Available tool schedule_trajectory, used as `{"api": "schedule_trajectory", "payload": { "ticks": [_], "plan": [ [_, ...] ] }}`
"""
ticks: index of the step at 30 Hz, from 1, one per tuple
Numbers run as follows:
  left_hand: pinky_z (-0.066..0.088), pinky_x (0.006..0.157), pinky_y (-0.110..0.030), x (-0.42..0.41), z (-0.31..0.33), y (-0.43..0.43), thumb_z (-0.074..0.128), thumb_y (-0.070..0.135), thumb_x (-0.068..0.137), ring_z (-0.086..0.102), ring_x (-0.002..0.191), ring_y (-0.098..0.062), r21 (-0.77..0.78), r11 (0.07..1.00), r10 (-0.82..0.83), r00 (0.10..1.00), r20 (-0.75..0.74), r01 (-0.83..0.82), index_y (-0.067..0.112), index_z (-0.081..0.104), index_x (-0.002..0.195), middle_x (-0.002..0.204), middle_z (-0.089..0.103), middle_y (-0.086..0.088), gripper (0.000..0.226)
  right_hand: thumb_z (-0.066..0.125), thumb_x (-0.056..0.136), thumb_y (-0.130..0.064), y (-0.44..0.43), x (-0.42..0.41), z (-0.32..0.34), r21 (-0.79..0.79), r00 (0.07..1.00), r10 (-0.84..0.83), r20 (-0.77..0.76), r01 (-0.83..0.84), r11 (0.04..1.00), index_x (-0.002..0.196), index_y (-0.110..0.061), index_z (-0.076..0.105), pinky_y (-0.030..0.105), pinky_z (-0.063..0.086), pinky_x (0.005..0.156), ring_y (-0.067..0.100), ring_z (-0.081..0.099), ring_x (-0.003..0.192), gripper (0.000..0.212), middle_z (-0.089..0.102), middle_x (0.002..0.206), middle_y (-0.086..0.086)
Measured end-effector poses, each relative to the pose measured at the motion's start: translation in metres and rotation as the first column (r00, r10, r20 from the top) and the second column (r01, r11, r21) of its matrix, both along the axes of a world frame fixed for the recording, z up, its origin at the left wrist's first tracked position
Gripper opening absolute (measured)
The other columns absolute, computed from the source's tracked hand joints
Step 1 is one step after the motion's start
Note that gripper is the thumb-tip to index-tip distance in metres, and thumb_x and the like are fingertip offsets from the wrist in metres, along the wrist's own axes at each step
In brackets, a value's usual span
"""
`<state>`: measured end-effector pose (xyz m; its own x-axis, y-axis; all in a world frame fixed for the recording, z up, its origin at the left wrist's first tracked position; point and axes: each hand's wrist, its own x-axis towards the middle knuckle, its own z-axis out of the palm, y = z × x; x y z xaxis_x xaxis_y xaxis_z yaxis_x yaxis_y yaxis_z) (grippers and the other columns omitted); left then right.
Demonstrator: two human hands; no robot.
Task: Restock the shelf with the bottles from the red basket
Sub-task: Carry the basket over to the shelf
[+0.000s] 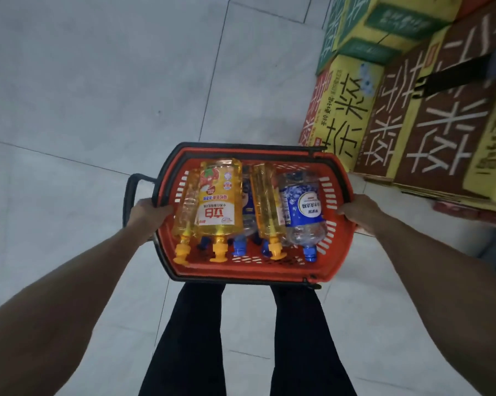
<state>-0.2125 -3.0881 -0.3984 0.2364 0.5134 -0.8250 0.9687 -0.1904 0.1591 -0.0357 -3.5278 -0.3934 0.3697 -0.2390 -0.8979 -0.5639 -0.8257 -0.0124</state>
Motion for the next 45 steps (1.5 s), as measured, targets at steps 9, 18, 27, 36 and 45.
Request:
{"api": "schedule_trajectory", "payload": {
  "ticks": [9, 18, 27, 36, 45],
  "plan": [
    [0.061, 0.065, -0.038, -0.066, 0.212, 0.034, 0.07, 0.036, 0.09, 0.069, 0.069, -0.022, 0.054, 0.996, 0.061, 0.992, 0.109, -0.067, 0.023, 0.067, 0.094, 0.076, 0.069, 0.001, 0.014, 0.073, 0.081, -0.027, 0.064, -0.004, 0.229, -0.013, 0.955, 0.277, 0.105, -0.277, 0.961, 0.086, -0.027, 0.063, 0.046, 0.061, 0.08, 0.027, 0.069, 0.078, 0.012, 0.069, 0.083, 0.002],
    [0.062, 0.069, -0.035, -0.095, 0.304, 0.094, 0.073, 0.03, 0.086, 0.071, 0.072, -0.02, -0.076, 0.955, 0.296, 0.936, 0.189, -0.287, 0.014, 0.07, 0.105, 0.079, 0.07, 0.0, 0.025, 0.071, 0.071, -0.032, 0.167, 0.018, 0.325, -0.183, 0.878, 0.427, 0.215, -0.393, 0.901, 0.096, -0.01, 0.071, 0.039, 0.06, 0.071, 0.032, 0.069, 0.074, 0.034, 0.073, 0.091, 0.015],
    [0.044, 0.048, -0.024, -0.073, 0.349, 0.2, 0.071, 0.022, 0.09, 0.062, 0.063, -0.014, -0.021, 0.919, 0.393, 0.904, 0.167, -0.395, 0.014, 0.062, 0.091, 0.072, 0.063, -0.001, 0.012, 0.077, 0.075, -0.029, 0.314, 0.093, 0.364, -0.18, 0.77, 0.604, 0.205, -0.577, 0.797, 0.092, -0.012, 0.07, 0.037, 0.061, 0.074, 0.027, 0.07, 0.068, 0.025, 0.071, 0.077, 0.008],
    [0.046, 0.049, -0.024, -0.043, 0.378, 0.283, 0.071, 0.025, 0.092, 0.065, 0.063, -0.017, 0.128, 0.857, 0.474, 0.861, 0.183, -0.499, 0.011, 0.067, 0.1, 0.072, 0.066, -0.001, 0.017, 0.062, 0.09, -0.032, 0.462, 0.161, 0.363, -0.128, 0.664, 0.681, 0.309, -0.681, 0.722, 0.116, -0.006, 0.067, 0.031, 0.048, 0.073, 0.028, 0.058, 0.077, 0.037, 0.066, 0.099, 0.016],
    [0.052, 0.056, -0.027, -0.02, 0.384, 0.385, 0.073, 0.028, 0.09, 0.071, 0.07, -0.022, 0.108, 0.684, 0.67, 0.68, 0.299, -0.722, 0.012, 0.069, 0.098, 0.078, 0.071, -0.003, 0.018, 0.062, 0.094, -0.039, 0.647, 0.225, 0.38, -0.141, 0.568, 0.734, 0.372, -0.747, 0.65, 0.102, -0.012, 0.065, 0.03, 0.048, 0.062, 0.023, 0.06, 0.06, 0.028, 0.06, 0.072, 0.005]
  ]
}}
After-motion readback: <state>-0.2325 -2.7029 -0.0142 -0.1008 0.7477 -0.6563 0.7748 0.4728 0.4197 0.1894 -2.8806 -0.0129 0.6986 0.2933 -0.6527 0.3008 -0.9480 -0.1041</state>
